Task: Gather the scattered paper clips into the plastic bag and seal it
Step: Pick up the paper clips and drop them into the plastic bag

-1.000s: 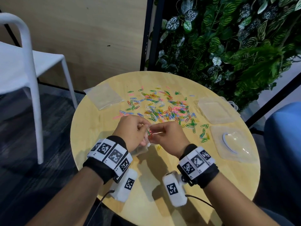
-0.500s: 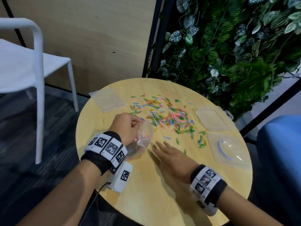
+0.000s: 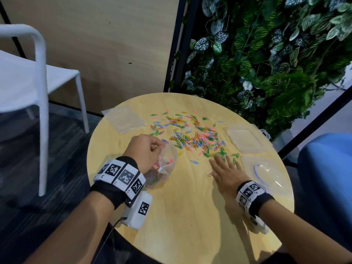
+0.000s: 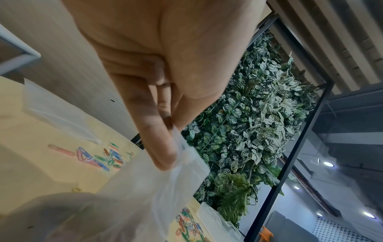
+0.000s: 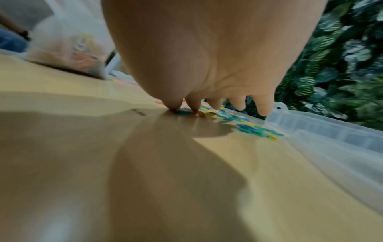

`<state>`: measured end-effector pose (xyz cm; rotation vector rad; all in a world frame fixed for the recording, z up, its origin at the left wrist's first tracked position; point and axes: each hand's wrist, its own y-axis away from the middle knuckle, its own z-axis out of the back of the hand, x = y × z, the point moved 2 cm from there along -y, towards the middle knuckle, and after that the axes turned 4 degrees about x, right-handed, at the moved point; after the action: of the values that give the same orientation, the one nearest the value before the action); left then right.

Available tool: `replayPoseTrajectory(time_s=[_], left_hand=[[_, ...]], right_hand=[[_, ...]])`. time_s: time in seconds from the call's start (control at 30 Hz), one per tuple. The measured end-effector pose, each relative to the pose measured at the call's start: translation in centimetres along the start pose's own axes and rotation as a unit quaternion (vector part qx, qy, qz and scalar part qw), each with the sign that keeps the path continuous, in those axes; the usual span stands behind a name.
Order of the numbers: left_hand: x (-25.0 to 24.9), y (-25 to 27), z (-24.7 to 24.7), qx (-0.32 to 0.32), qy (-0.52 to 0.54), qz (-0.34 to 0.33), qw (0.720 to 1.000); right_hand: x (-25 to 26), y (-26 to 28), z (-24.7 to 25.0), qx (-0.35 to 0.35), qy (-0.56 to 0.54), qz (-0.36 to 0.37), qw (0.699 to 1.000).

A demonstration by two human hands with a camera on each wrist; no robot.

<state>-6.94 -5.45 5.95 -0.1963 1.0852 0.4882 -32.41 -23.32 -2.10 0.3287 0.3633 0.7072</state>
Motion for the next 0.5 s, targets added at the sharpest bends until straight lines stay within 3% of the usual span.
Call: replayPoseTrajectory(time_s=[0.17,0.27,0.5], left_hand=[[0.3,-0.3,0.2,-0.001,-0.002,-0.001,1.000],[0.1,-0.4,0.0,0.003,0.000,-0.003,1.000],[-0.6,0.0,-1.0,0.011,-0.011,-0.018,1.000]], right_hand=[[-1.6,-1.1,0.5,-0.018,-0.096,-0.083,0.992],[-0.6,-0.6,1.2,0.019,-0.087,-0.086,0.992],[3.0,2.0,3.8,0.001,-0.027,-0.115,0.993]])
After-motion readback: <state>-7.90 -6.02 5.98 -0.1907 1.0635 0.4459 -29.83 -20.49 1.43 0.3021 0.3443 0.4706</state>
